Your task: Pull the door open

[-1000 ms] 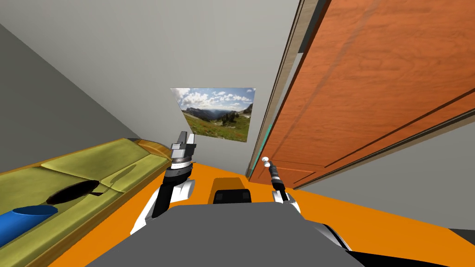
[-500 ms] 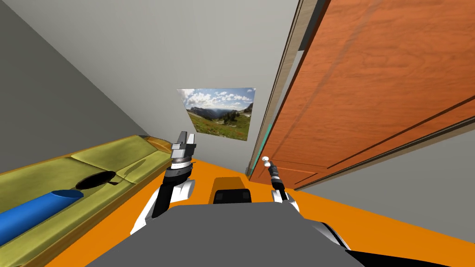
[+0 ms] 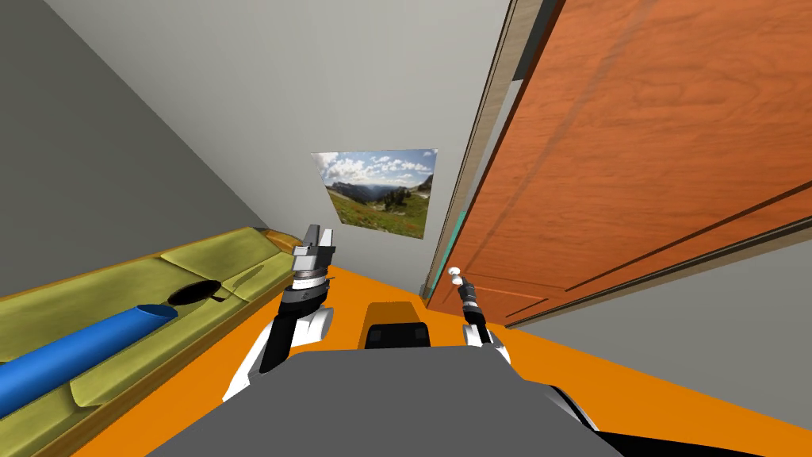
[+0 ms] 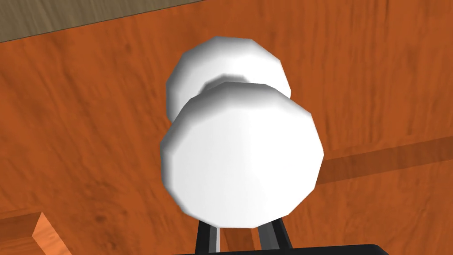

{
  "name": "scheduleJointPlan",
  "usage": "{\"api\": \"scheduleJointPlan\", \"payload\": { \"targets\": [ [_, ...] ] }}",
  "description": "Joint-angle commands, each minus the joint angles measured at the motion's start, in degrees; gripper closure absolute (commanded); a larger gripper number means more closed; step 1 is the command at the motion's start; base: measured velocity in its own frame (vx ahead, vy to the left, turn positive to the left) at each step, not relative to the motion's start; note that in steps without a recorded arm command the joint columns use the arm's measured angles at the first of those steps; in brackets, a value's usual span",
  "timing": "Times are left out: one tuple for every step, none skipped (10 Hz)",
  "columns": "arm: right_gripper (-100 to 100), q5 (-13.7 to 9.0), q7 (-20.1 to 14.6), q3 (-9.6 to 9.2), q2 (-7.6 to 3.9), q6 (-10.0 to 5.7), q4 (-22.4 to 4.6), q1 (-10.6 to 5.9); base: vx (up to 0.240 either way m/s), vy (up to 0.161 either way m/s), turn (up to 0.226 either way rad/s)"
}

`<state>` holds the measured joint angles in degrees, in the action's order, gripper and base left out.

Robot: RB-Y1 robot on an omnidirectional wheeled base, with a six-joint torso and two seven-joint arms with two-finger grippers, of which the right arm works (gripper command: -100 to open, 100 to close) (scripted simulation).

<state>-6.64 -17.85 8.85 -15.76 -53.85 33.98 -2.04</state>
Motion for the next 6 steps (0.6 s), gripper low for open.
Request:
{"api": "scheduleJointPlan", "payload": {
  "targets": [
    [100, -0.2, -1.9, -0.8, 0.68, -0.61, 0.3, -0.66, -0.054, -0.019, 0.045],
    [100, -1.3, -4.1, -1.11, 0.8, -0.25, 0.5, -0.69, -0.065, -0.014, 0.075],
    [100, -1.3, -4.3, -1.11, 0.8, -0.25, 0.5, -0.69, -0.046, -0.017, 0.046],
    [100, -1.3, -4.3, -1.11, 0.8, -0.25, 0.5, -0.69, -0.02, -0.007, -0.001],
    [100, -1.3, -4.3, -1.11, 0.8, -0.25, 0.5, -0.69, 0.0, 0.0, 0.0],
    [100, -2.3, -6.7, -1.42, 0.91, 0.1, 0.7, -0.71, -0.035, -0.021, 0.089]
  ]
}}
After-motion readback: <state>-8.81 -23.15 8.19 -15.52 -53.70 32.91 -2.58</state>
